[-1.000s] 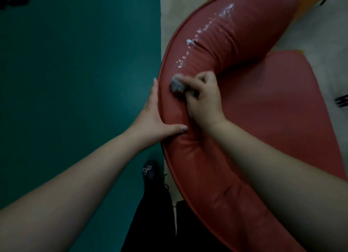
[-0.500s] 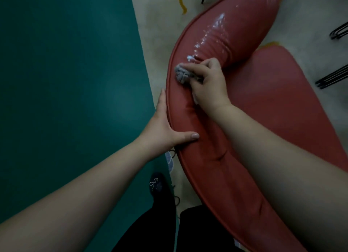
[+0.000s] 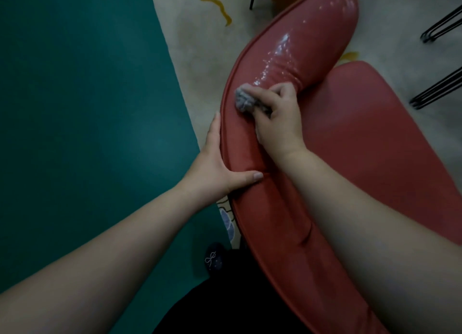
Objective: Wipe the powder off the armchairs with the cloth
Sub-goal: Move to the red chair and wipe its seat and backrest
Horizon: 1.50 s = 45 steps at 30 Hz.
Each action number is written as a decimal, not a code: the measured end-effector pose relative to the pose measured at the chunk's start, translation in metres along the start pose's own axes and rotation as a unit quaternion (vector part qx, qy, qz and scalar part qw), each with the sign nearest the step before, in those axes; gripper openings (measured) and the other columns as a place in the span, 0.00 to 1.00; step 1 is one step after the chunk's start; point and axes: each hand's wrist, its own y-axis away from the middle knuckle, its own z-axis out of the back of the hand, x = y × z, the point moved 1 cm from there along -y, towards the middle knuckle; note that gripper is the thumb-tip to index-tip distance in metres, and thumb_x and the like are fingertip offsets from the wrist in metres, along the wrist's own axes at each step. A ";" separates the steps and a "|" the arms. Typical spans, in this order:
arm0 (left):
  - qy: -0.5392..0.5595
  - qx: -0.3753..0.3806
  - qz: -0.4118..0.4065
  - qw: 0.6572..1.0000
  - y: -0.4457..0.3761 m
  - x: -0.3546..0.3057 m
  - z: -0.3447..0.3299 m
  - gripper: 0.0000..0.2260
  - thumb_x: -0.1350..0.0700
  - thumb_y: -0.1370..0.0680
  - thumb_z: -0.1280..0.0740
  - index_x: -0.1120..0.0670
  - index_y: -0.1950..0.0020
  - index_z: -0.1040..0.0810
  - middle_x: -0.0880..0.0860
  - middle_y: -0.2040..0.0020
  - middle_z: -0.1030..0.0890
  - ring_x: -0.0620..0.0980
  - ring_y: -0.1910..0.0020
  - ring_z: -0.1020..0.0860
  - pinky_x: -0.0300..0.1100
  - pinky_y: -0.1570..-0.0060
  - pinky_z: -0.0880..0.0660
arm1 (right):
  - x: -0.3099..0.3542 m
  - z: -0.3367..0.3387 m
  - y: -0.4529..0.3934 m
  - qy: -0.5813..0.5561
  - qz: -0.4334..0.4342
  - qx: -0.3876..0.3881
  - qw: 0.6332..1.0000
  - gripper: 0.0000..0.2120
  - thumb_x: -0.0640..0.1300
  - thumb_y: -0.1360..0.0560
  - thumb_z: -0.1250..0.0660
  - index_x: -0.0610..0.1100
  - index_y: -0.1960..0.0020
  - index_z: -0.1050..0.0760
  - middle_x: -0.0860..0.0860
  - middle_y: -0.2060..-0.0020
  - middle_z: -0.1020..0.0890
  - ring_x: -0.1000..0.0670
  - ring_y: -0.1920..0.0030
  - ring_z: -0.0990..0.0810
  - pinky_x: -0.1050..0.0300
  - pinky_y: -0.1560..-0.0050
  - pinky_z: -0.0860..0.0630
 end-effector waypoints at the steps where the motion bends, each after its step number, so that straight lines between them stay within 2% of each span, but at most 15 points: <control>1: -0.004 0.003 -0.002 1.000 -0.005 -0.003 0.002 0.59 0.49 0.39 0.19 0.45 0.21 0.59 0.38 0.28 0.41 0.31 0.33 0.37 0.17 0.43 0.40 | 0.000 0.003 0.009 -0.002 0.005 0.000 1.000 0.18 0.36 0.29 0.31 0.48 0.41 0.19 0.48 0.56 0.33 0.49 0.56 0.27 0.58 0.47 0.26; 5: -0.038 0.003 -0.002 0.999 -0.020 -0.012 0.011 0.59 0.51 0.38 0.19 0.46 0.21 0.59 0.33 0.33 0.43 0.24 0.38 0.39 0.14 0.48 0.42 | 0.007 0.016 0.042 -0.024 0.058 0.062 0.996 0.18 0.37 0.29 0.36 0.48 0.41 0.19 0.46 0.57 0.31 0.46 0.56 0.27 0.54 0.50 0.25; 8: -0.041 0.011 0.001 0.999 -0.028 -0.014 0.015 0.59 0.52 0.38 0.19 0.47 0.21 0.60 0.31 0.32 0.46 0.16 0.41 0.44 0.15 0.44 0.44 | -0.003 0.007 -0.009 0.036 0.106 0.052 0.992 0.19 0.37 0.30 0.39 0.46 0.43 0.18 0.45 0.58 0.31 0.43 0.58 0.26 0.48 0.52 0.25; 11: -0.043 0.006 0.008 0.999 -0.034 -0.015 0.018 0.60 0.52 0.38 0.19 0.47 0.22 0.60 0.37 0.26 0.46 0.24 0.33 0.45 0.18 0.40 0.44 | -0.011 -0.004 -0.048 0.048 0.043 0.002 0.998 0.20 0.34 0.31 0.36 0.47 0.44 0.17 0.45 0.58 0.31 0.41 0.57 0.26 0.44 0.52 0.24; 16: -0.057 0.036 0.013 0.998 -0.046 -0.020 0.024 0.60 0.50 0.39 0.19 0.44 0.22 0.59 0.39 0.25 0.43 0.33 0.30 0.40 0.17 0.43 0.43 | -0.002 0.012 0.022 -0.008 0.043 0.060 0.997 0.19 0.39 0.29 0.39 0.50 0.41 0.19 0.47 0.57 0.32 0.46 0.56 0.27 0.51 0.49 0.25; 18: -0.063 0.050 0.011 0.997 -0.056 -0.022 0.030 0.60 0.48 0.39 0.19 0.43 0.22 0.60 0.40 0.25 0.41 0.34 0.31 0.38 0.19 0.43 0.41 | -0.004 0.014 0.015 0.000 0.058 0.068 0.996 0.19 0.39 0.29 0.40 0.49 0.42 0.19 0.47 0.57 0.31 0.47 0.56 0.27 0.53 0.49 0.25; 21: -0.084 0.078 -0.005 0.993 -0.074 -0.028 0.036 0.60 0.47 0.39 0.19 0.45 0.21 0.60 0.41 0.25 0.40 0.33 0.32 0.38 0.25 0.39 0.40 | -0.015 0.002 -0.034 0.057 0.039 -0.006 0.998 0.19 0.36 0.30 0.39 0.47 0.45 0.17 0.47 0.58 0.32 0.45 0.57 0.27 0.51 0.51 0.25; 23: -0.101 0.089 -0.017 0.991 -0.087 -0.032 0.042 0.60 0.46 0.38 0.20 0.48 0.21 0.60 0.43 0.24 0.42 0.35 0.30 0.39 0.29 0.34 0.41 | -0.018 -0.005 -0.051 0.042 -0.020 -0.037 0.998 0.20 0.32 0.31 0.36 0.47 0.44 0.18 0.47 0.57 0.32 0.46 0.57 0.27 0.52 0.50 0.25; 25: -0.114 0.105 -0.024 0.988 -0.095 -0.035 0.043 0.61 0.46 0.39 0.20 0.49 0.21 0.61 0.45 0.22 0.44 0.39 0.27 0.41 0.34 0.30 0.42 | -0.014 -0.003 -0.032 0.026 -0.044 -0.033 0.998 0.21 0.31 0.31 0.35 0.48 0.43 0.18 0.47 0.56 0.33 0.47 0.56 0.27 0.58 0.49 0.26; 29: -0.109 0.145 -0.026 0.983 -0.103 -0.031 0.043 0.61 0.50 0.37 0.20 0.50 0.22 0.65 0.46 0.22 0.46 0.41 0.26 0.42 0.37 0.29 0.42 | -0.001 0.008 0.021 0.006 -0.054 0.006 0.998 0.20 0.33 0.30 0.35 0.51 0.43 0.19 0.49 0.56 0.32 0.52 0.57 0.28 0.66 0.50 0.28; 32: -0.120 0.156 -0.035 0.980 -0.107 -0.028 0.042 0.62 0.50 0.36 0.20 0.48 0.23 0.68 0.48 0.22 0.47 0.44 0.25 0.43 0.45 0.27 0.40 | -0.007 0.003 -0.002 0.060 -0.036 -0.031 0.997 0.21 0.30 0.32 0.35 0.48 0.45 0.17 0.48 0.57 0.32 0.53 0.57 0.30 0.68 0.49 0.31; 35: -0.122 0.155 -0.043 0.979 -0.108 -0.027 0.039 0.61 0.52 0.35 0.21 0.48 0.24 0.69 0.49 0.21 0.50 0.45 0.24 0.44 0.46 0.26 0.41 | -0.017 -0.003 -0.033 0.051 -0.088 -0.086 0.991 0.19 0.32 0.31 0.35 0.48 0.45 0.17 0.49 0.55 0.32 0.52 0.57 0.28 0.68 0.49 0.29; 37: -0.118 0.157 -0.044 0.980 -0.106 -0.026 0.038 0.60 0.53 0.34 0.21 0.48 0.24 0.69 0.49 0.21 0.51 0.45 0.24 0.45 0.46 0.26 0.42 | -0.016 -0.004 -0.030 0.006 -0.125 -0.081 0.989 0.19 0.34 0.30 0.35 0.50 0.44 0.18 0.50 0.55 0.33 0.51 0.59 0.27 0.65 0.53 0.27; 42: -0.111 0.158 -0.039 0.980 -0.105 -0.024 0.037 0.60 0.55 0.33 0.21 0.45 0.25 0.70 0.50 0.21 0.52 0.46 0.24 0.45 0.48 0.27 0.40 | -0.004 0.007 0.024 -0.012 -0.103 -0.010 0.995 0.22 0.33 0.29 0.35 0.56 0.44 0.19 0.56 0.56 0.34 0.60 0.60 0.29 0.70 0.54 0.29; 45: -0.115 0.154 -0.036 0.981 -0.107 -0.026 0.036 0.60 0.55 0.34 0.21 0.46 0.25 0.70 0.49 0.21 0.53 0.45 0.24 0.46 0.46 0.26 0.42 | -0.010 0.008 0.011 0.024 -0.096 -0.026 0.995 0.21 0.31 0.30 0.34 0.52 0.45 0.18 0.52 0.56 0.33 0.61 0.57 0.30 0.72 0.50 0.32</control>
